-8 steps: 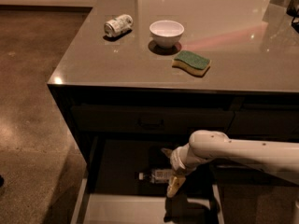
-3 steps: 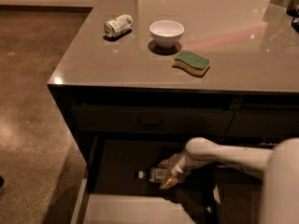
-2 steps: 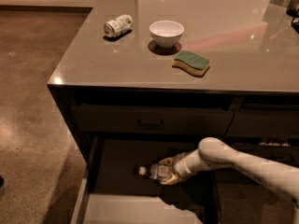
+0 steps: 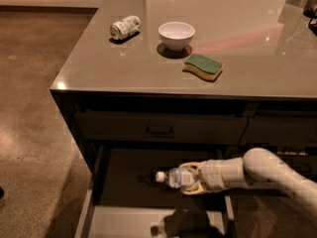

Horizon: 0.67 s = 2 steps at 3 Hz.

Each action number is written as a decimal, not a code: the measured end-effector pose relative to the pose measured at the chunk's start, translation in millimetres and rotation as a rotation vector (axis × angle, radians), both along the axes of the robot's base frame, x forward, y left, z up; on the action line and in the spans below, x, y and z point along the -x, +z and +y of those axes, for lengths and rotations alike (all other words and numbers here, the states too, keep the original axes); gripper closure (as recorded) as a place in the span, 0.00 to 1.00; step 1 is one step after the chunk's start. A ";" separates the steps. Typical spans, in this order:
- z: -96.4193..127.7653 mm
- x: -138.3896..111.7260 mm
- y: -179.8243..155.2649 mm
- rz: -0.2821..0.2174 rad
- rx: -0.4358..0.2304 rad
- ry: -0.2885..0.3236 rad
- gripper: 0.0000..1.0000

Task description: Pick blue plastic bottle from middle drawer and place on counter

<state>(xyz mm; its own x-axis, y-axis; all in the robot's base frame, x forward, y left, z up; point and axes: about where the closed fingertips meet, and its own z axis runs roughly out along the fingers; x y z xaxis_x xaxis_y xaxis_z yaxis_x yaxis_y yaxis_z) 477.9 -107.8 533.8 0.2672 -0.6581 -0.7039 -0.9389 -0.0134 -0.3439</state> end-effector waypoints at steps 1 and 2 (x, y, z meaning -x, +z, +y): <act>-14.7 9.5 79.5 -0.082 0.093 -0.015 1.00; -23.1 -6.9 198.3 -0.138 0.233 -0.003 1.00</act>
Offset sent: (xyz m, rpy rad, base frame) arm 0.0256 -0.0263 0.3145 -0.3631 -0.1872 0.0387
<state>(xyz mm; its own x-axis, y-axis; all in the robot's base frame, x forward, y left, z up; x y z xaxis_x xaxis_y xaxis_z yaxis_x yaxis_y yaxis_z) 484.9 -130.8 732.1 0.3478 -0.7990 -0.4905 -0.8835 -0.1041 -0.4568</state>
